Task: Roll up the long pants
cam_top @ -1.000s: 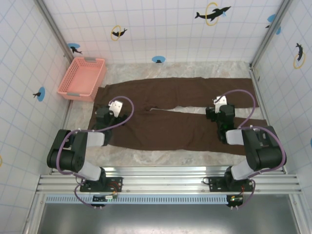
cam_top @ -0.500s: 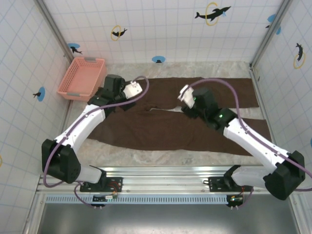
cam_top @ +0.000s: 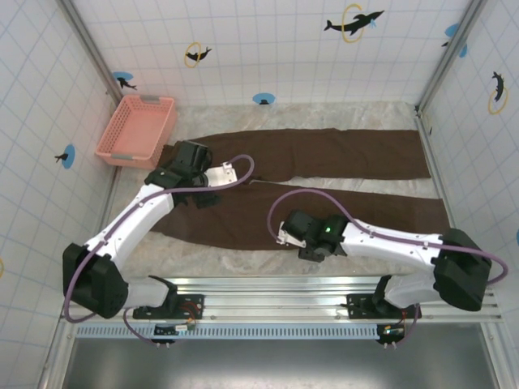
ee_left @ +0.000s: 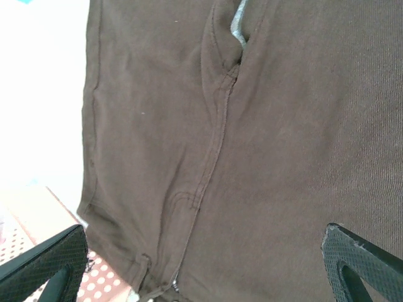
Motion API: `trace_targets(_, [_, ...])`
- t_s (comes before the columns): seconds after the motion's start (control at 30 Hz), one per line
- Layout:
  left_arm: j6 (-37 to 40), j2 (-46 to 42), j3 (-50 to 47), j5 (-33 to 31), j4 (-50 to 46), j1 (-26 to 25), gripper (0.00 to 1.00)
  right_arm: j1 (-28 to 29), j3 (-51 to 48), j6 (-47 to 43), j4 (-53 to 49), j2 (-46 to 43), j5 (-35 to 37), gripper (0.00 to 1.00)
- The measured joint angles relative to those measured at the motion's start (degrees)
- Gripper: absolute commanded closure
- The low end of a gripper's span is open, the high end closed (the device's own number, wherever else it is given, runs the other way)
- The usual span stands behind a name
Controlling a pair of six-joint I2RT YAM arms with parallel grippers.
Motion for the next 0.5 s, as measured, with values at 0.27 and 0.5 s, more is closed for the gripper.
trace_targets(0.27, [0.8,-1.4,0.0,-0.8,-0.3,0.0,0.02,0.0,0.3,-0.6,-0.5,6.9,-3.9,0.32])
trace_targets(0.5, [0.9,-1.4,-0.1,-0.7,-0.2,0.0,0.03,-0.4,1.4,-1.4,-0.6,11.3,-6.1,0.47])
